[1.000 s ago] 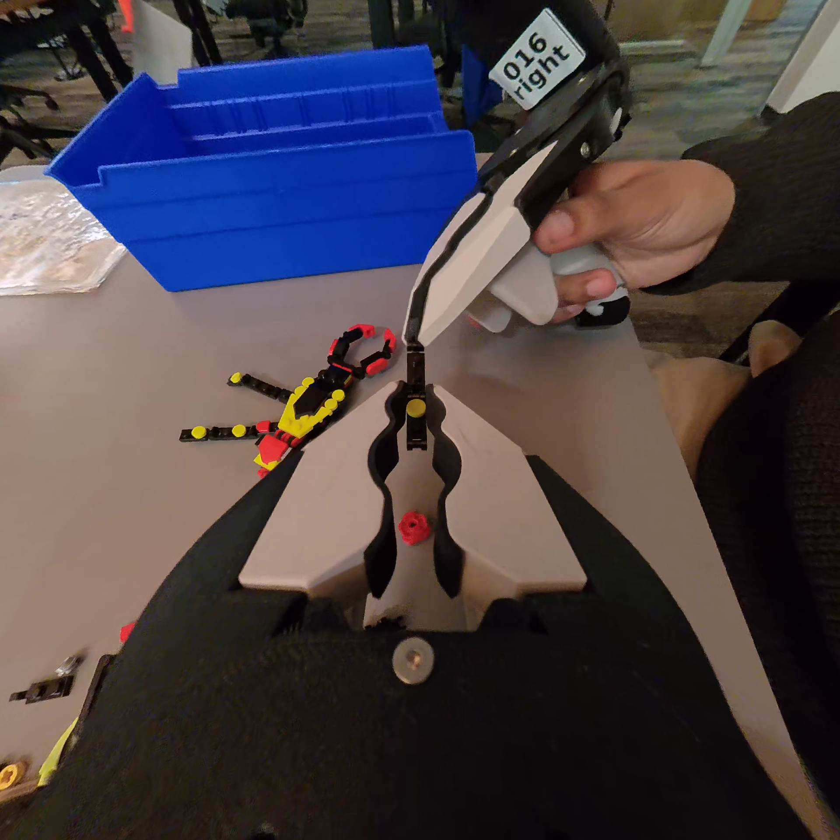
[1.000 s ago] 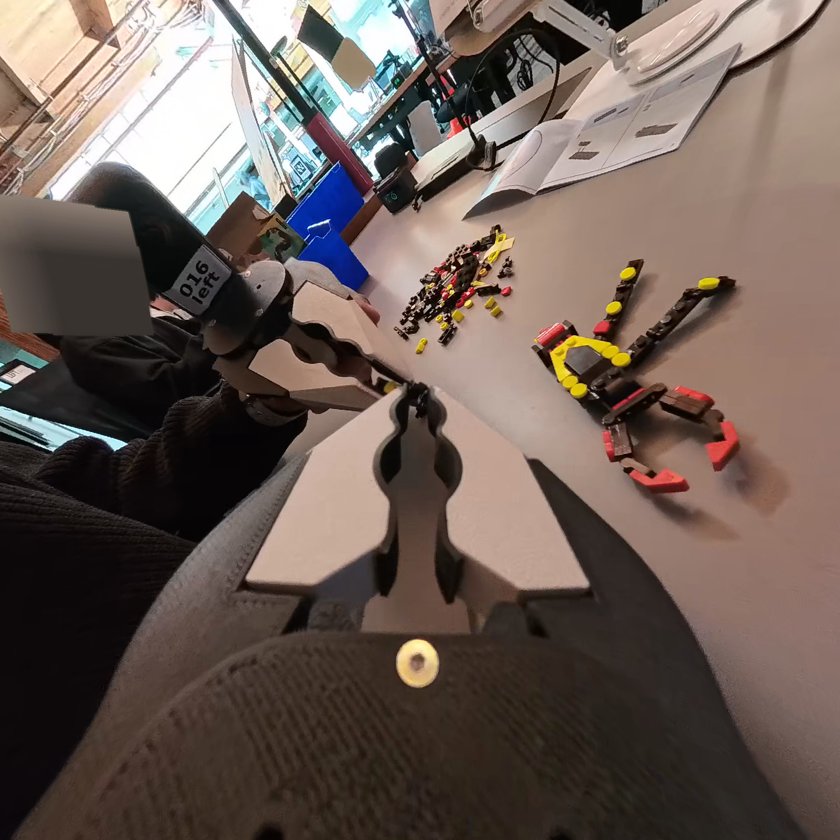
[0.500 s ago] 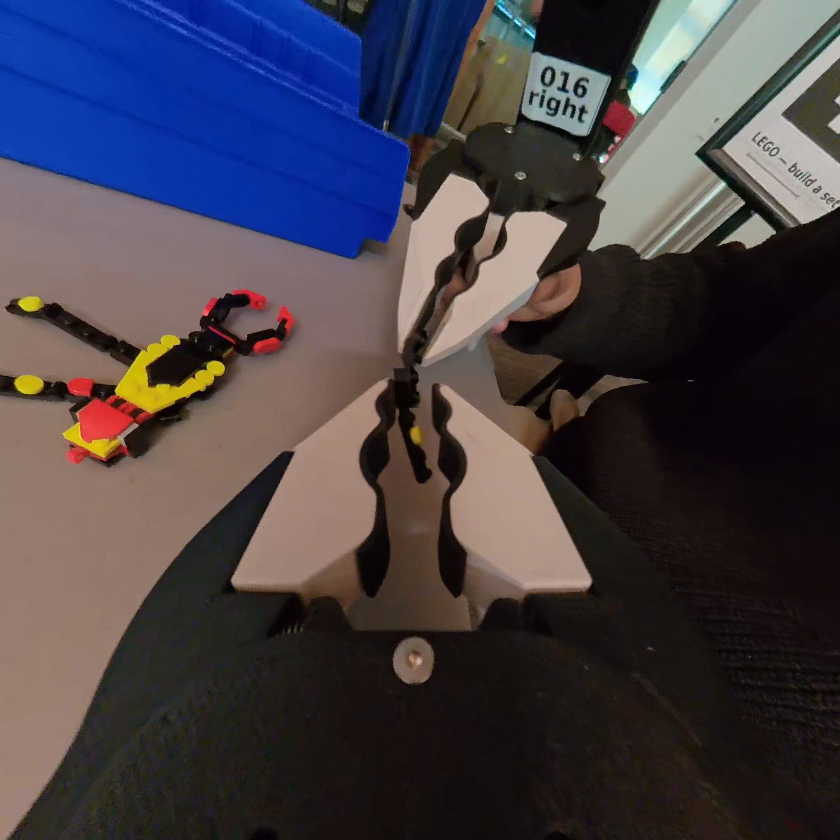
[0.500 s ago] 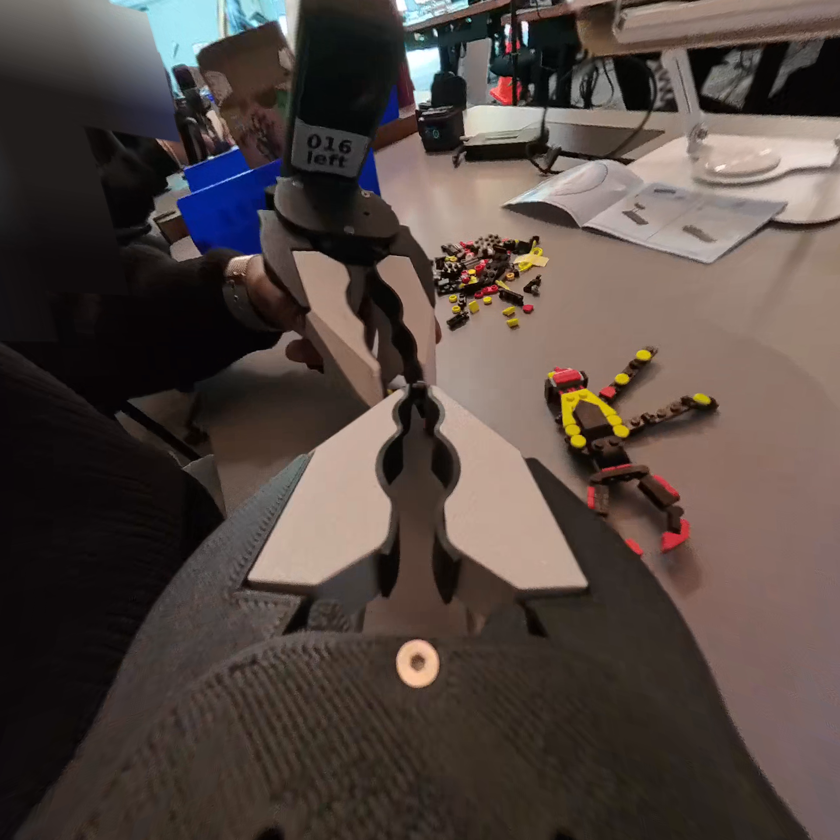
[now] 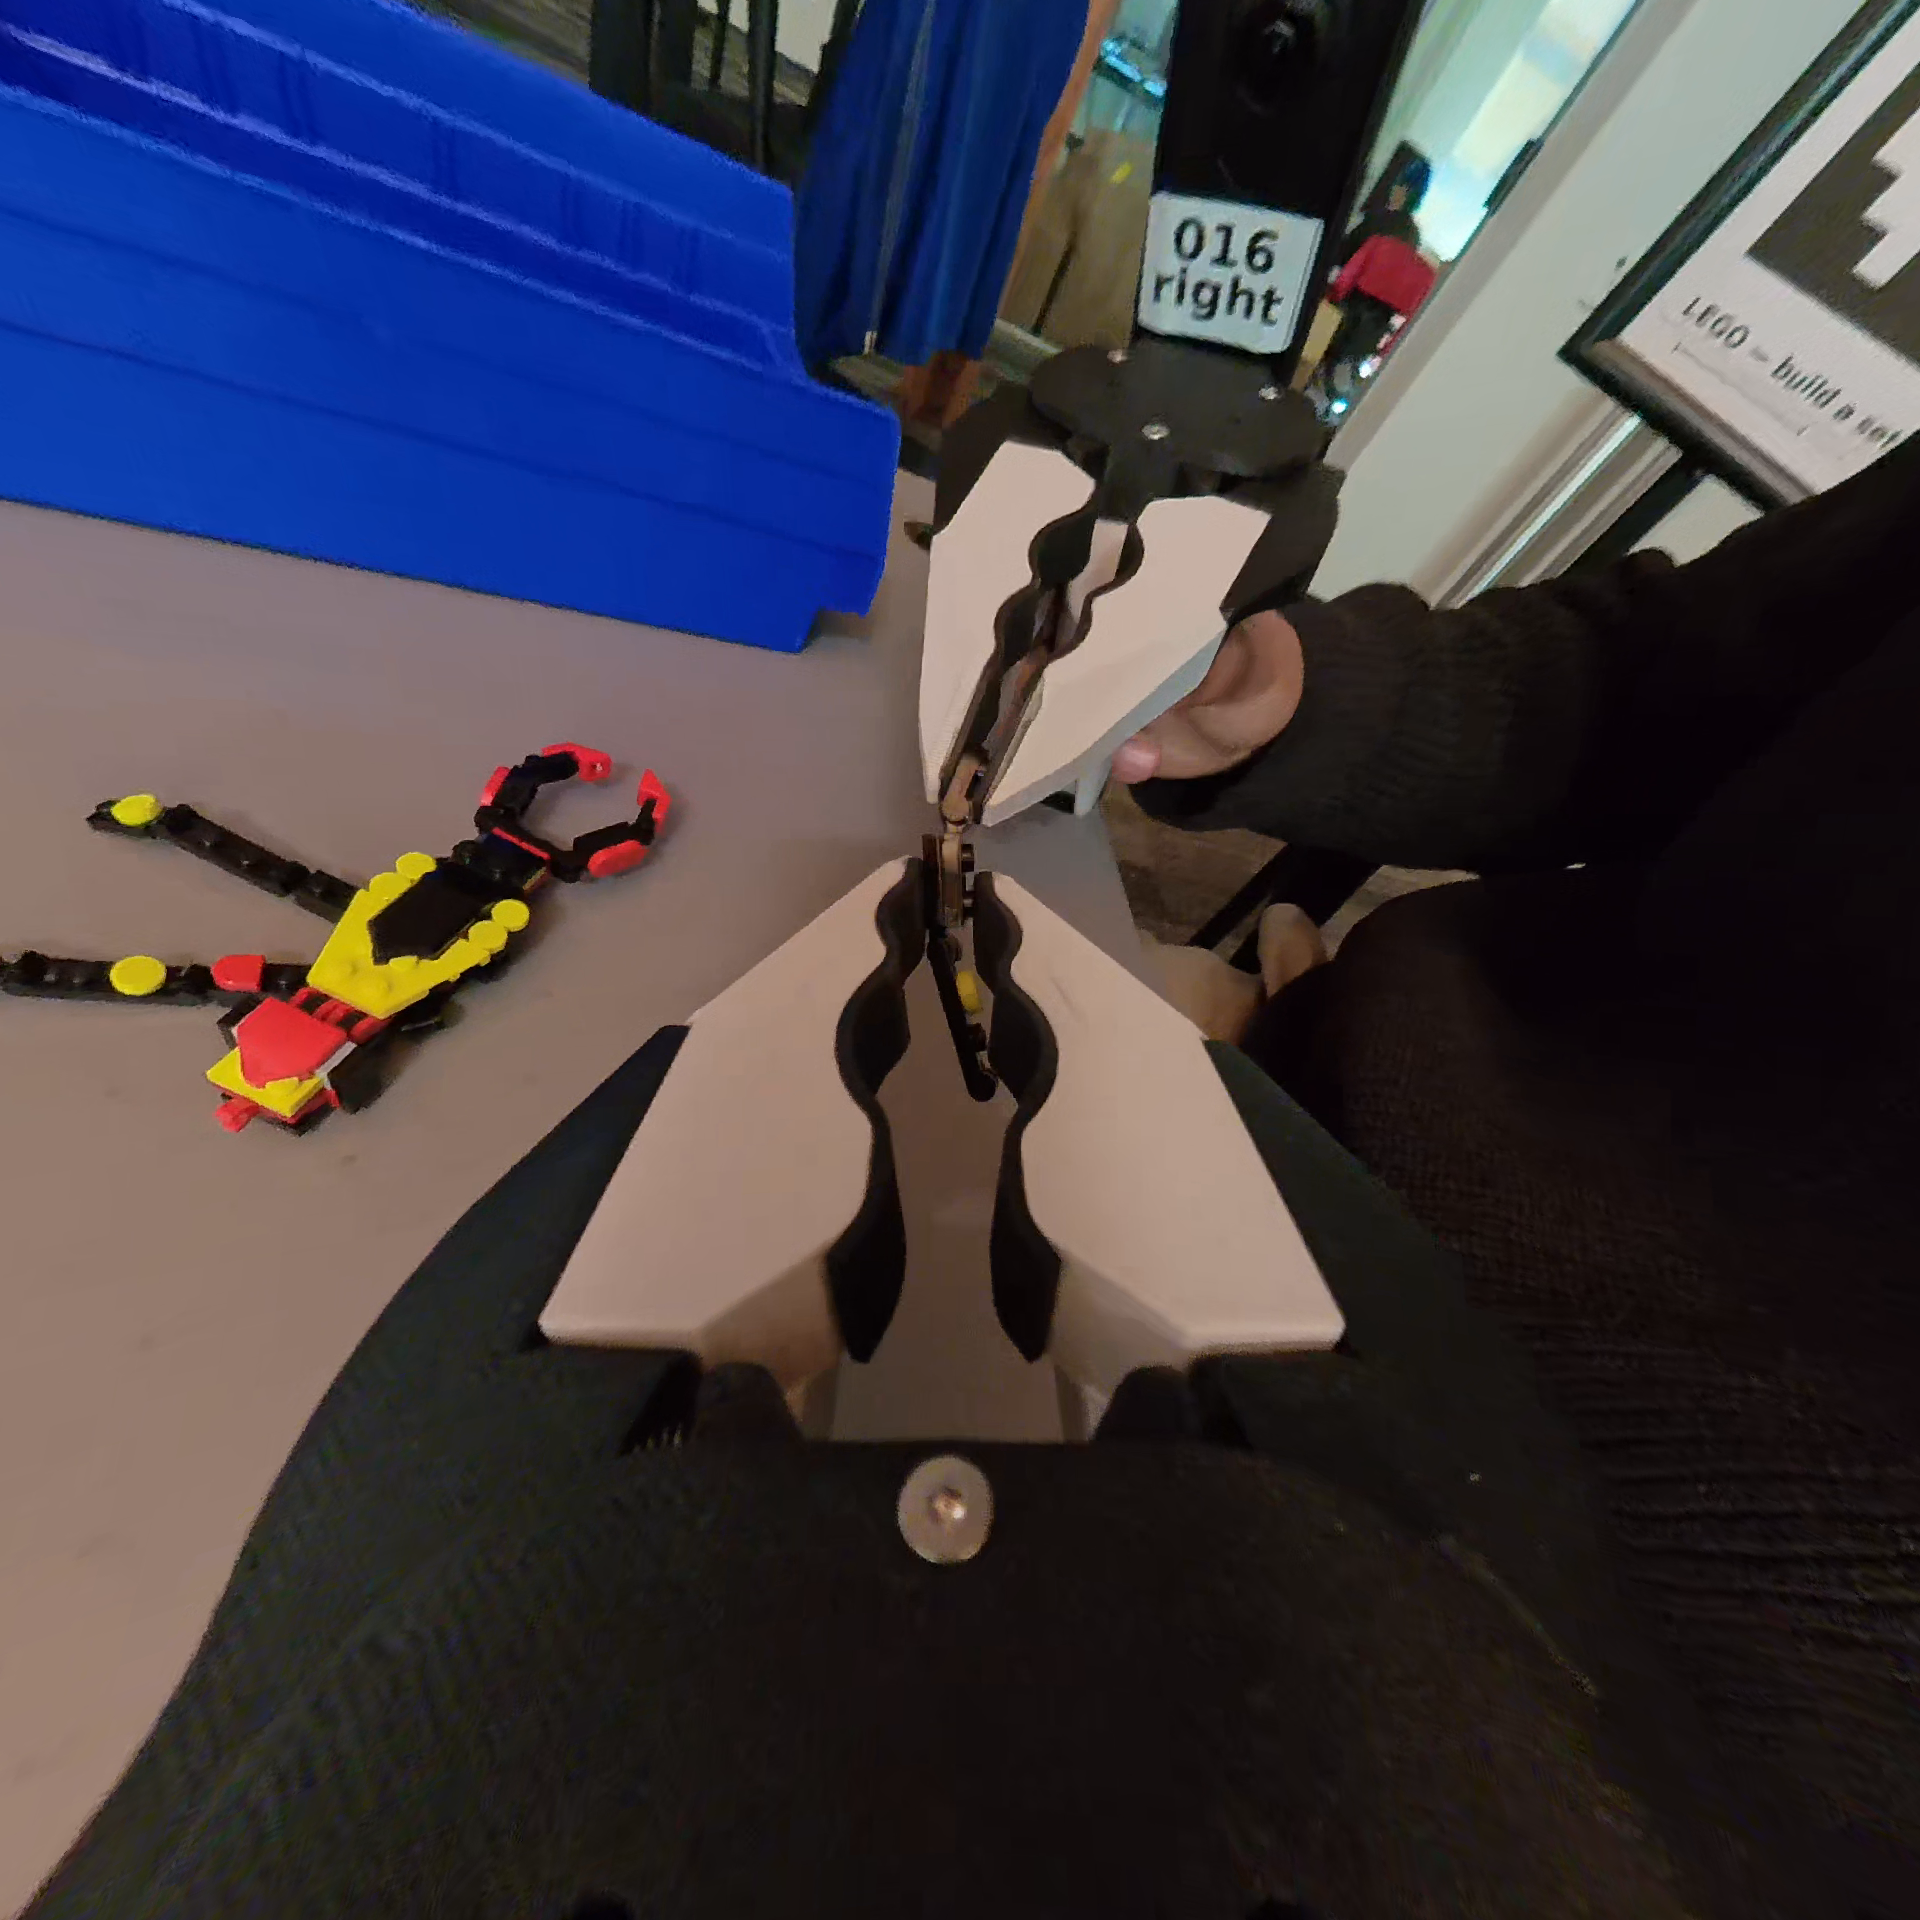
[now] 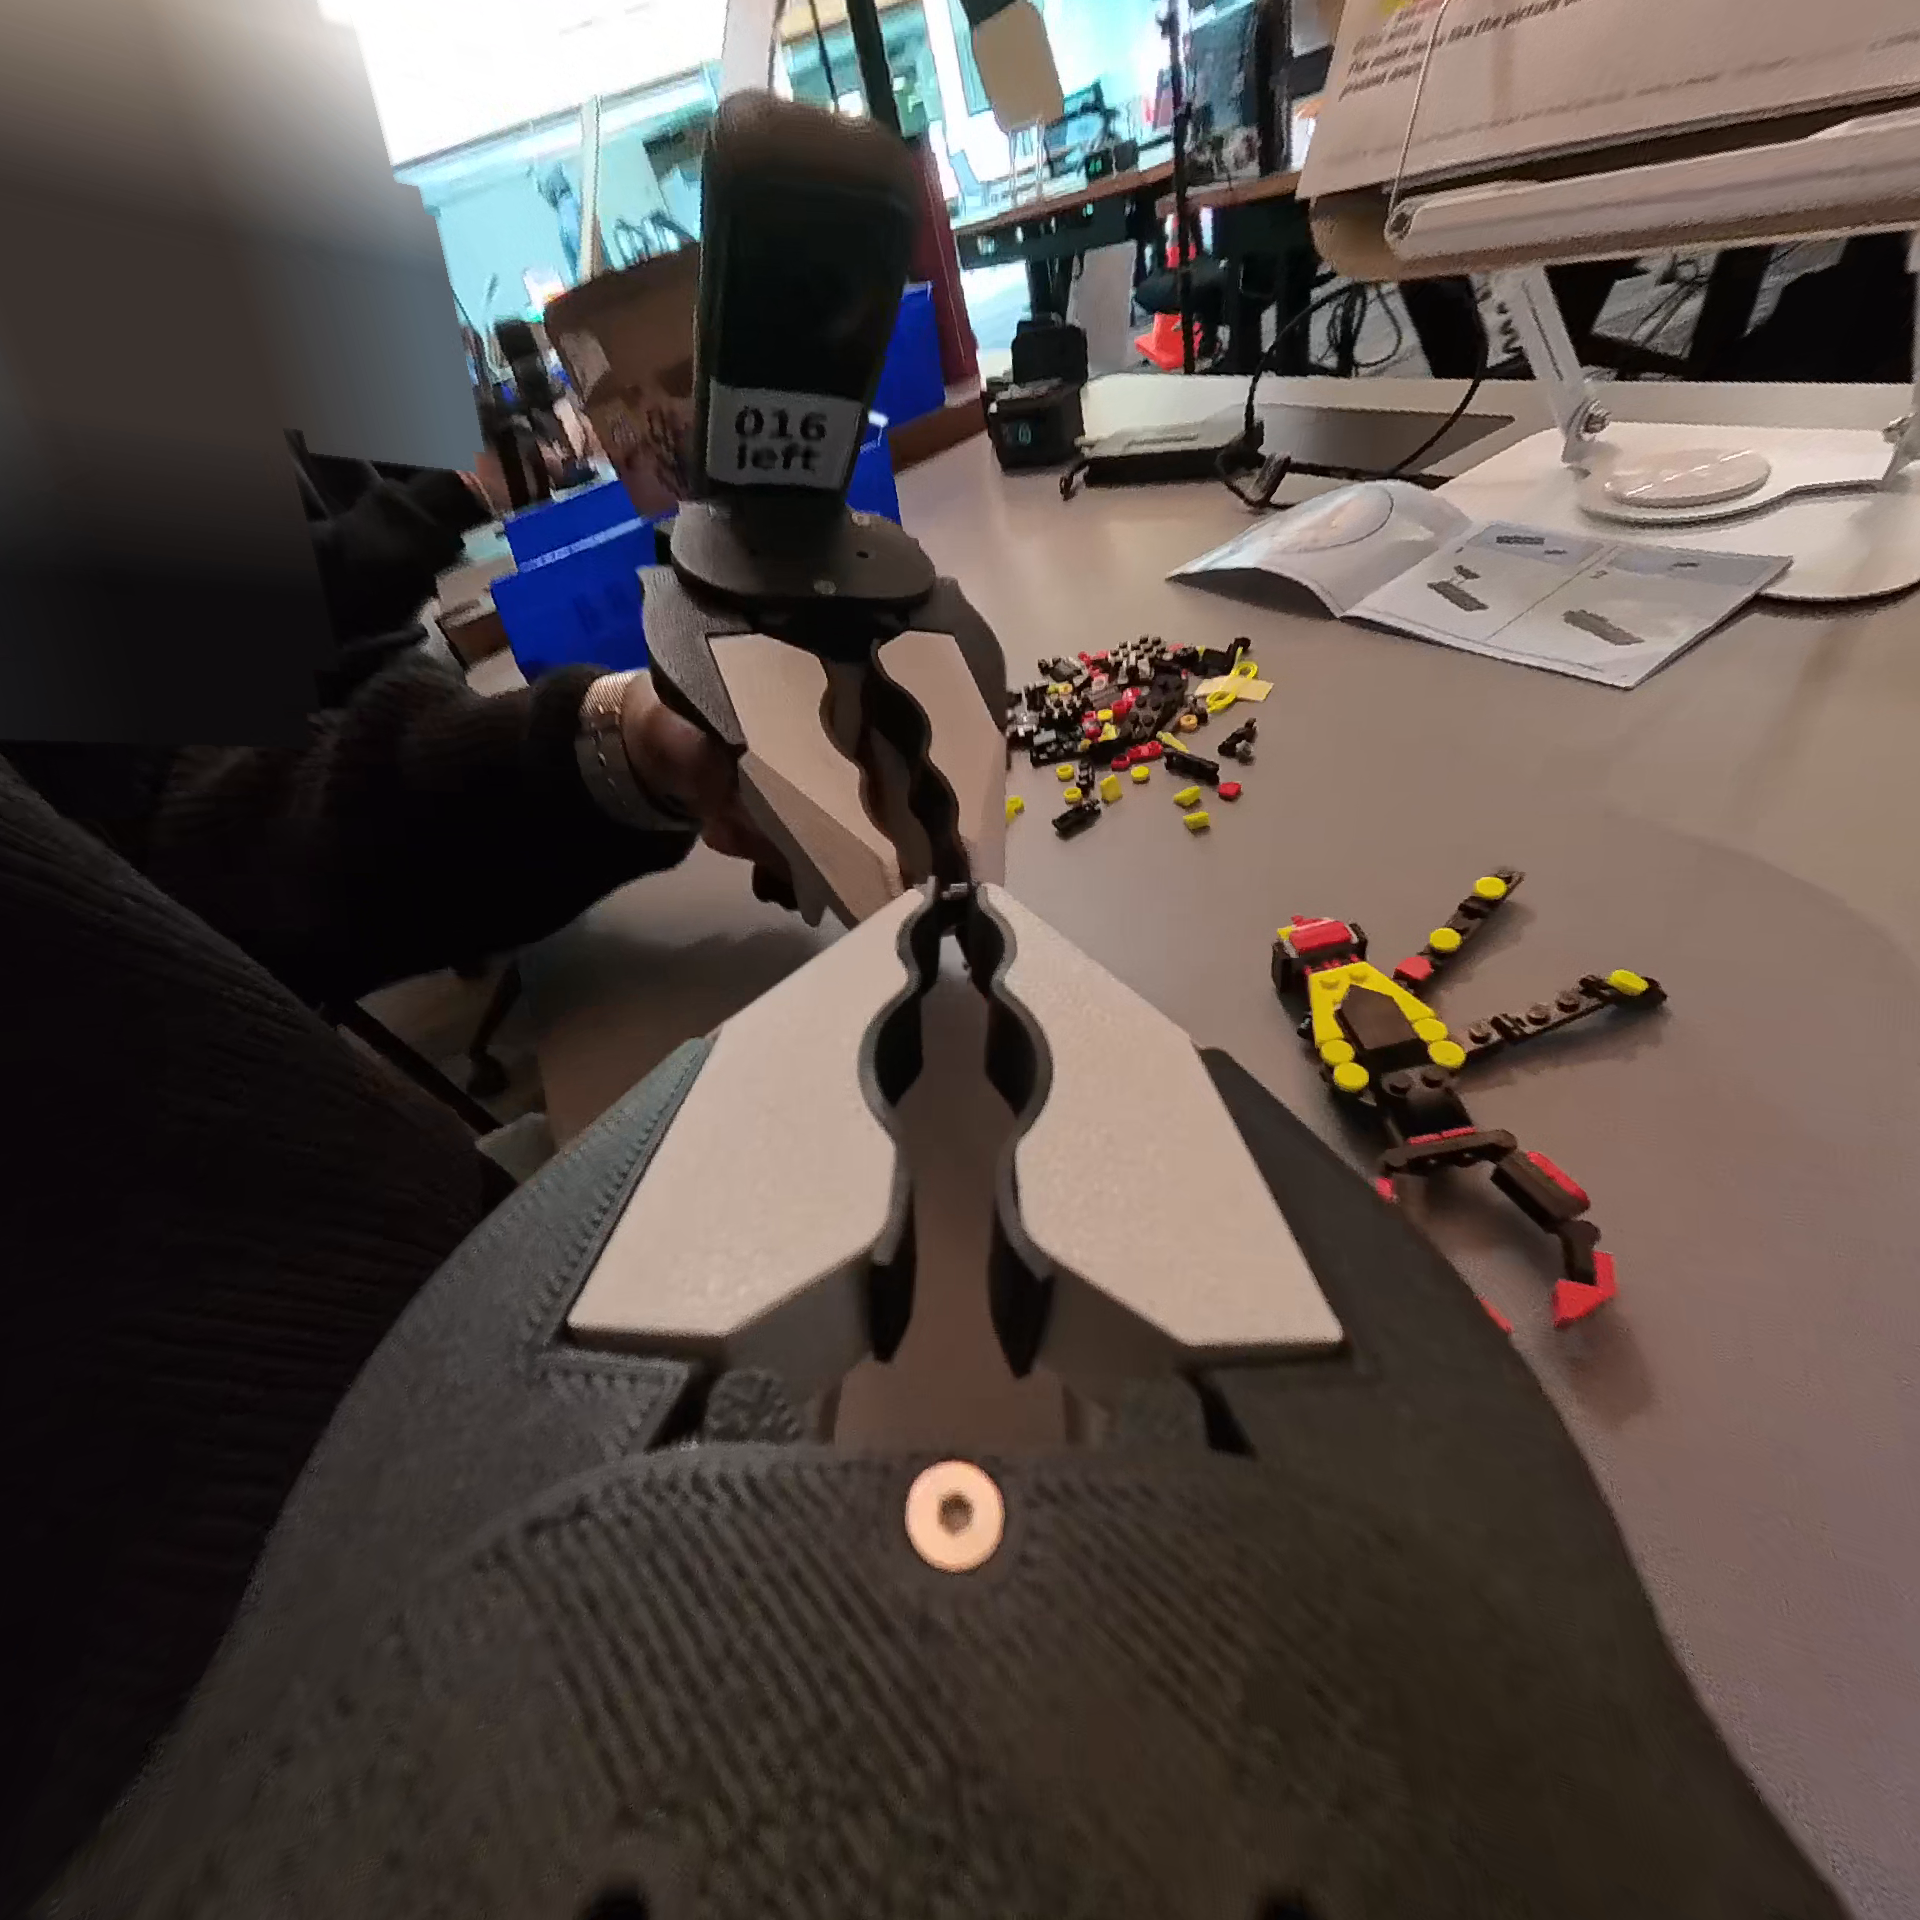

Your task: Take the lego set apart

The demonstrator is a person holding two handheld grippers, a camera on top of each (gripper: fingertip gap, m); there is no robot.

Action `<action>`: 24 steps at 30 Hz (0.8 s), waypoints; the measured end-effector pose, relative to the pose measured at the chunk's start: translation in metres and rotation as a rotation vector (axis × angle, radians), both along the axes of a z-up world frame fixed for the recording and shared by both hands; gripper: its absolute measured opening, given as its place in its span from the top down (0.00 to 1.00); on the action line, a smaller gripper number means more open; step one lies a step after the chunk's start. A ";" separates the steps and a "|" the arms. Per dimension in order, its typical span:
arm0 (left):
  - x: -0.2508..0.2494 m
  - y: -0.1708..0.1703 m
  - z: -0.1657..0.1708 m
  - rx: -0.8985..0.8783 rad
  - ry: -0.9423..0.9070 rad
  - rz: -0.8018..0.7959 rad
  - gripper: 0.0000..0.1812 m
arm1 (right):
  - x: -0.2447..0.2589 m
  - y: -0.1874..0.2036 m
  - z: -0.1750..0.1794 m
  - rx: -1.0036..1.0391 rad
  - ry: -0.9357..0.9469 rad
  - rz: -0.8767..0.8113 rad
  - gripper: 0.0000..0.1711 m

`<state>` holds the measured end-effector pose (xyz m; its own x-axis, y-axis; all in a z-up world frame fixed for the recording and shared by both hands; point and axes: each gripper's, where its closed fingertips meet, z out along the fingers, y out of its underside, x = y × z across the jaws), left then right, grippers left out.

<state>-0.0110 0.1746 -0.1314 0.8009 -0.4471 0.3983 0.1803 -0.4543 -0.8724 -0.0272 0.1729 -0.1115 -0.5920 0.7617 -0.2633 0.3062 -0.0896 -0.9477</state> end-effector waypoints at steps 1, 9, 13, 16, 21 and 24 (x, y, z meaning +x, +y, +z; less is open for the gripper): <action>0.000 -0.001 0.003 0.011 -0.007 -0.005 0.96 | 0.000 0.000 0.003 -0.017 0.004 -0.004 0.98; 0.006 -0.013 0.033 0.108 -0.145 -0.088 0.95 | 0.004 -0.011 0.037 -0.028 0.129 -0.060 0.99; -0.014 -0.026 -0.032 -0.124 0.113 -0.038 0.95 | 0.017 0.033 0.108 -0.334 0.289 -0.174 0.98; -0.026 -0.027 0.012 0.038 -0.090 0.028 0.96 | 0.024 0.090 0.114 -0.157 0.288 -0.329 0.98; -0.126 -0.044 0.038 0.213 -0.121 0.553 0.96 | -0.005 0.017 0.059 0.047 0.194 -0.145 0.98; -0.178 -0.088 0.048 0.293 -0.282 0.820 0.96 | -0.040 -0.016 -0.002 0.278 0.119 -0.085 0.98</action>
<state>-0.1893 0.0866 -0.0838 0.8021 0.1050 0.5879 0.5729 0.1427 -0.8071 -0.0669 0.1566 -0.1134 -0.5373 0.8429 0.0291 0.1944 0.1573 -0.9682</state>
